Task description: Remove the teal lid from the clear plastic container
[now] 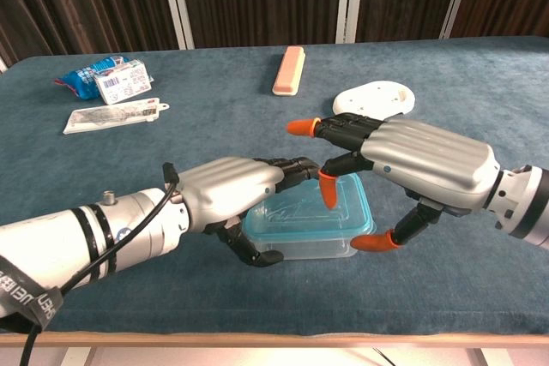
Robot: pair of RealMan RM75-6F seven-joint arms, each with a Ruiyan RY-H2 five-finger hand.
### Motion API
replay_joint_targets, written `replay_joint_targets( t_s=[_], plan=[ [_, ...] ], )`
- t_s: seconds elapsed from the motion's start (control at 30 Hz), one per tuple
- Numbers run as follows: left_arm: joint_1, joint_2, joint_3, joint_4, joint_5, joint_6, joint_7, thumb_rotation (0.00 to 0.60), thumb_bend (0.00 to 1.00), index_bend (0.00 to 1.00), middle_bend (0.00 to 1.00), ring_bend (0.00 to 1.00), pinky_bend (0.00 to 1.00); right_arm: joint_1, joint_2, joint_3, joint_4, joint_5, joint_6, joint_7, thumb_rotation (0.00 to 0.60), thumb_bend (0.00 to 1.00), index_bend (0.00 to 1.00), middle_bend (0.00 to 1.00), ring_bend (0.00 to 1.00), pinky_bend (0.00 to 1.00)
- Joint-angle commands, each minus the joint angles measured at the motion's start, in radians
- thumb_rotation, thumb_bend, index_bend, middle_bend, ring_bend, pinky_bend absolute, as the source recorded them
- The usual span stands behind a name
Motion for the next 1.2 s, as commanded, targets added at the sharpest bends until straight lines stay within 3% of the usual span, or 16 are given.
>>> replay_joint_targets(
  t_s=[0.03,0.73,0.93,1.2],
  plan=[
    [0.0,-0.002,0.001,0.003,0.001,-0.002,0.002,0.6,0.27,0.0,0.0,0.34,0.29,0.0,0.002,0.0,-0.003,0.0,0.001,0.0,0.6,0.4,0.6,0.03,0.0,0.0],
    [0.01,-0.006,0.006,0.006,0.016,0.007,0.012,0.6,0.28,0.0,0.0,0.34,0.29,0.005,-0.004,0.01,0.01,0.017,-0.014,0.017,0.6,0.4,0.6,0.03,0.0,0.0],
    [0.012,-0.006,0.009,0.005,0.021,0.006,0.012,0.6,0.27,0.0,0.0,0.34,0.29,0.008,-0.014,0.01,0.027,0.011,-0.005,0.025,0.6,0.46,0.62,0.04,0.0,0.0],
    [0.014,-0.004,0.008,0.006,0.026,0.003,0.006,0.6,0.27,0.0,0.0,0.34,0.29,0.007,-0.004,0.017,0.023,0.011,0.012,0.024,0.6,0.46,0.62,0.04,0.0,0.0]
  ],
)
